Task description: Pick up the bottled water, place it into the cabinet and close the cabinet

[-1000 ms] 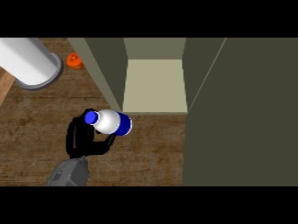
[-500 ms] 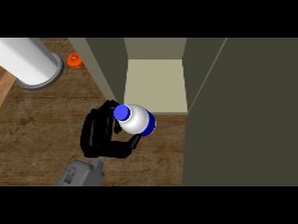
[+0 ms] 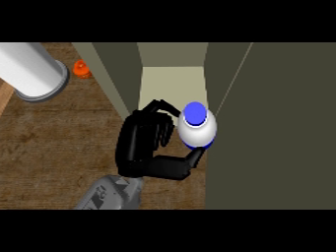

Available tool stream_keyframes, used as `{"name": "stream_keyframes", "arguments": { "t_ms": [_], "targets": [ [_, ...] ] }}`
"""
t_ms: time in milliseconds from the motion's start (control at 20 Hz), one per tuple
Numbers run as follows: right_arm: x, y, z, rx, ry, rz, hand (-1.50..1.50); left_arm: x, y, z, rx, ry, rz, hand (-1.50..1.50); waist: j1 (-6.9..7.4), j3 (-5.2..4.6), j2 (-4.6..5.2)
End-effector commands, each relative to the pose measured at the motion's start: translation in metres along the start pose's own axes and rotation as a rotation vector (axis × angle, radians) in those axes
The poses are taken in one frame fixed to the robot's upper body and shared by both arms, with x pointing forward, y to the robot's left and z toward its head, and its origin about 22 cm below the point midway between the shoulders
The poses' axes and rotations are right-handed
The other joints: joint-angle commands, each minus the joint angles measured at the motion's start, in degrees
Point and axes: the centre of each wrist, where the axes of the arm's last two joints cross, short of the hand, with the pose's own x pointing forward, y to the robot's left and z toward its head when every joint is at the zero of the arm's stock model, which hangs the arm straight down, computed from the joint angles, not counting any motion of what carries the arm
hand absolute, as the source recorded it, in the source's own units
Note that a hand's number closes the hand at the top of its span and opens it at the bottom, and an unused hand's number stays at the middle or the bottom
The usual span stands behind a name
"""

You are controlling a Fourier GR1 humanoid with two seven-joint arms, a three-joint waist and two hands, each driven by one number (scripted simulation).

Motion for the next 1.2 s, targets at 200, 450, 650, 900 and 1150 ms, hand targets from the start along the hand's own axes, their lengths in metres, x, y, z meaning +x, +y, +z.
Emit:
{"name": "stream_keyframes", "arguments": {
  "t_ms": [200,450,650,900,1150],
  "targets": [
    [0.024,-0.005,-0.010,0.022,-0.045,0.030,-1.50,0.019,-0.044,-0.039,0.073,-0.038,-0.085,1.50,-0.57,-0.01,0.15],
    [0.025,0.003,-0.015,0.006,-0.053,0.051,-1.50,0.025,-0.051,-0.074,0.112,-0.062,-0.156,1.50,-0.57,-0.02,0.22],
    [0.025,-0.012,-0.009,0.027,-0.042,0.031,-1.50,-0.001,-0.041,-0.074,0.144,-0.037,-0.210,1.50,-1.26,-0.02,0.33],
    [0.036,-0.010,-0.004,0.022,-0.066,0.042,-1.50,-0.015,-0.037,-0.084,0.165,-0.006,-0.265,1.50,-2.17,-0.04,0.37],
    [0.028,-0.019,-0.011,0.030,-0.050,0.016,-1.50,-0.029,-0.028,-0.092,0.152,0.012,-0.320,1.50,-1.35,-0.04,0.60]
  ]
}}
